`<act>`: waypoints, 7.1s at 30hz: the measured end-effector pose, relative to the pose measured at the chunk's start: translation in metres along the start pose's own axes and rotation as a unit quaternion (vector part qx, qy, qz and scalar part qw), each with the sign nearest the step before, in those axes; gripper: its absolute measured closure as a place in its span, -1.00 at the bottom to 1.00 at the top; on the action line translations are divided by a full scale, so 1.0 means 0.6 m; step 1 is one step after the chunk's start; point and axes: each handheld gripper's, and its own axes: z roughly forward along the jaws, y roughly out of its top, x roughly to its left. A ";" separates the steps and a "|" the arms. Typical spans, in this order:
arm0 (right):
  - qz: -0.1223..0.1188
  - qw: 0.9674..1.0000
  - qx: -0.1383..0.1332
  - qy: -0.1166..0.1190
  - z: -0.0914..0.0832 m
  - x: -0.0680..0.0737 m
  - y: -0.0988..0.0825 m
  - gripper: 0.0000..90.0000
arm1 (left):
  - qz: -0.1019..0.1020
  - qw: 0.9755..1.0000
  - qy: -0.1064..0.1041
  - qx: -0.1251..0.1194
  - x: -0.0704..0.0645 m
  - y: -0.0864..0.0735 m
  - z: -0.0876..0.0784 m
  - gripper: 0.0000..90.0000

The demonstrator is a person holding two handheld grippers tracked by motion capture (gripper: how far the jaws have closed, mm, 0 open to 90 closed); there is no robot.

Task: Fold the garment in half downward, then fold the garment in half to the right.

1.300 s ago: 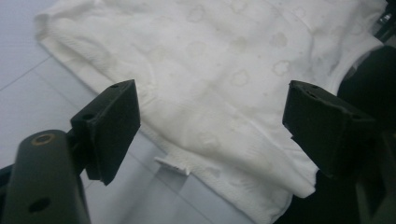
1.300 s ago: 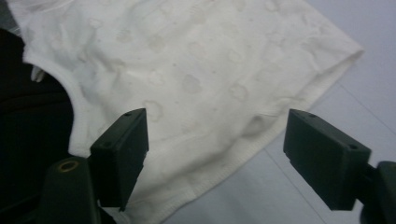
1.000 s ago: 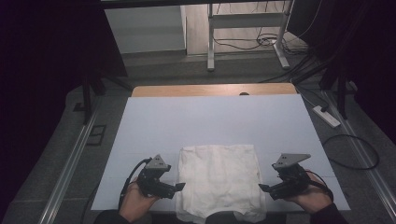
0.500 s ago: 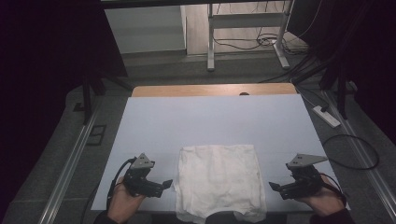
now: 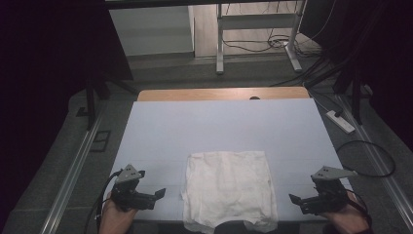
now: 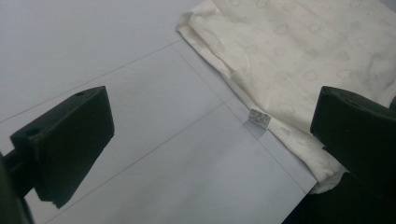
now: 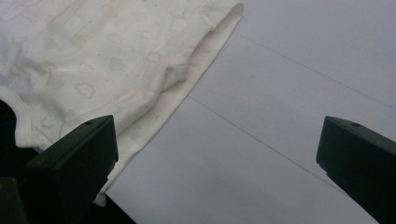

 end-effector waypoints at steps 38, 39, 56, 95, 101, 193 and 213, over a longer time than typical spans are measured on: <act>-0.012 1.000 -0.008 0.008 -0.007 0.006 0.002 -1.00 | -0.014 1.000 -0.023 0.014 0.012 0.004 0.004 -1.00; -0.014 1.000 -0.008 0.008 -0.006 0.006 0.004 -1.00 | -0.012 1.000 -0.025 0.014 0.013 0.005 0.004 -1.00; -0.009 0.999 -0.016 0.031 0.010 0.003 0.030 -1.00 | -0.004 0.999 -0.053 0.004 0.019 0.028 0.033 -1.00; -0.051 0.997 0.009 0.056 0.092 0.012 0.100 -1.00 | 0.019 0.998 -0.057 0.025 0.039 0.111 0.131 -1.00; -0.048 0.998 0.011 0.050 0.106 0.003 0.112 -1.00 | 0.026 0.998 -0.053 0.036 0.042 0.124 0.151 -1.00; -0.059 0.992 0.107 0.020 0.278 -0.069 0.177 -0.35 | 0.079 0.988 -0.003 0.132 0.063 0.158 0.283 -0.40; -0.107 0.985 0.119 0.069 0.268 -0.043 0.183 0.90 | 0.054 0.987 -0.053 0.144 0.053 0.167 0.278 0.91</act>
